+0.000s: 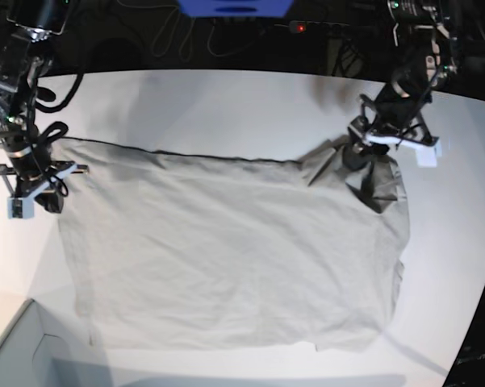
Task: Layout the t-shirt on the table in an organized manner, then fold the t-shirt properly
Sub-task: 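Release the flattened shirt and regrasp its edge with both grippers, then pull the shirt edge with both grippers to reposition it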
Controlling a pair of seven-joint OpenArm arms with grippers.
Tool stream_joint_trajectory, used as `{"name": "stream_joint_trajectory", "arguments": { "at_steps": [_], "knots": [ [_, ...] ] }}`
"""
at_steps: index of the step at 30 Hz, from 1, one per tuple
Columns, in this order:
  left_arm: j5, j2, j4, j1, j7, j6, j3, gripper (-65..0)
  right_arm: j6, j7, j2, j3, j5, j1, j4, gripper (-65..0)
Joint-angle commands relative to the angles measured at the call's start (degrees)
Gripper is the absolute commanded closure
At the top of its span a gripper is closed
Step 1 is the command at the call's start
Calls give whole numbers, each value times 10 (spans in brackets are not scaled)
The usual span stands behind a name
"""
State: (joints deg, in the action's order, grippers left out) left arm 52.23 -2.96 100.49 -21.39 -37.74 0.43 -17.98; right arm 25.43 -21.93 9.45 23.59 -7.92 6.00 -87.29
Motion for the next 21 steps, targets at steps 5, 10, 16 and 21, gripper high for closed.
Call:
{"name": "stream_joint_trajectory", "arguments": {
  "at_steps": [5,10,16,21],
  "knots": [
    [3,15,-24,90,19,2,78,-44,-4,11,8,-36,-5,-15,20,0],
    [1,24,-170,177,44,3,102,-3,-4,14,20,-44,-5,-54,111,0],
    [1,6,-333,234,102,3,103,-1,-4,15,45,-44,-5,-97,212,0],
    [2,-27,-384,247,156,3,100,-1,-4,15,40,-52,-5,-95,241,0]
  ]
}}
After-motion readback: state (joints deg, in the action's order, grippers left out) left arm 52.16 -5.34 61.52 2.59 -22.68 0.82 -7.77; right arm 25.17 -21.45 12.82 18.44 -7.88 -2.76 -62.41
